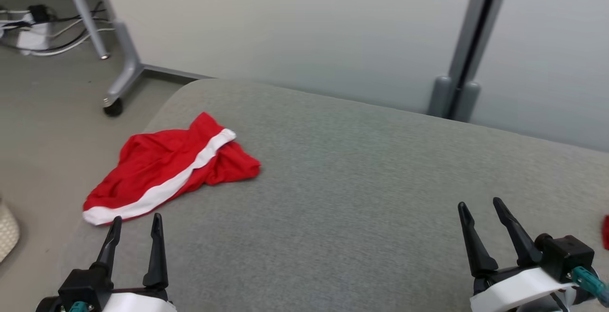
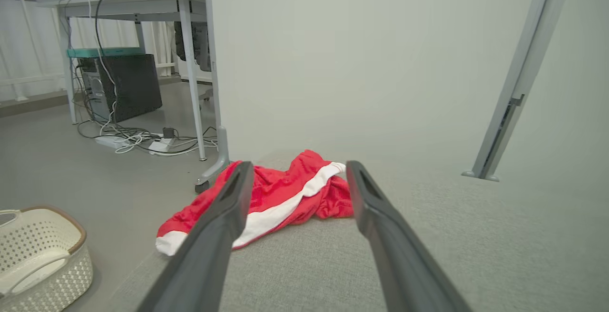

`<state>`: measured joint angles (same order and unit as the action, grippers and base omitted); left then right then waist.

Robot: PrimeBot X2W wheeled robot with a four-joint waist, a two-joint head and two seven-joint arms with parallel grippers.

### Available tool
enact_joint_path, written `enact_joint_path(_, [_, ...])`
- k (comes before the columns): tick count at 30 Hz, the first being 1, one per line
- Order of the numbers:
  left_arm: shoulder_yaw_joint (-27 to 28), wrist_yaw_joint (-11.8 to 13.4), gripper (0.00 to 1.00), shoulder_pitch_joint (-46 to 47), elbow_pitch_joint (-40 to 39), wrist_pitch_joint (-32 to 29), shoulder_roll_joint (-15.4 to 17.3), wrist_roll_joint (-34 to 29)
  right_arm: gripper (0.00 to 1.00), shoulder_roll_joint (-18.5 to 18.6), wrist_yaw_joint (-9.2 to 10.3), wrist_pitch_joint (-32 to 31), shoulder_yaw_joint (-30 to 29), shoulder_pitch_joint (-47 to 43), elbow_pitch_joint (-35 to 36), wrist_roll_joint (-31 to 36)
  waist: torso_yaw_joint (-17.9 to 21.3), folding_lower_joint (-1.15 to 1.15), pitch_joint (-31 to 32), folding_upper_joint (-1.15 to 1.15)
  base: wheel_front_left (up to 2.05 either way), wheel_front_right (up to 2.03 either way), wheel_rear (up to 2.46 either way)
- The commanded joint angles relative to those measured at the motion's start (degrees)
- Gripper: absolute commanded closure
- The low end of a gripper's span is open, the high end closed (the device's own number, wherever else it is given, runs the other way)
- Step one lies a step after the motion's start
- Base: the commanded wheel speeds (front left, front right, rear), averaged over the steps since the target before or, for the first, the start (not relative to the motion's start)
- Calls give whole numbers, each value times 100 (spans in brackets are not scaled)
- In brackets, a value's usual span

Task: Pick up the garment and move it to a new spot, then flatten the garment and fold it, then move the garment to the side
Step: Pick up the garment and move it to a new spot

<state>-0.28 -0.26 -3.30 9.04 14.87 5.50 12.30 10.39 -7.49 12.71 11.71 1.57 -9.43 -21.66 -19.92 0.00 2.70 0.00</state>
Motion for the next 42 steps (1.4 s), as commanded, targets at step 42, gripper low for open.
enact_joint_path(42, [975, -387, 0, 3677, 2974, -3100, 1612, 1706, 0, 685, -3, -14, 279, 1298, 670, -33, 1059, 0, -2155, 0, 0, 0, 0])
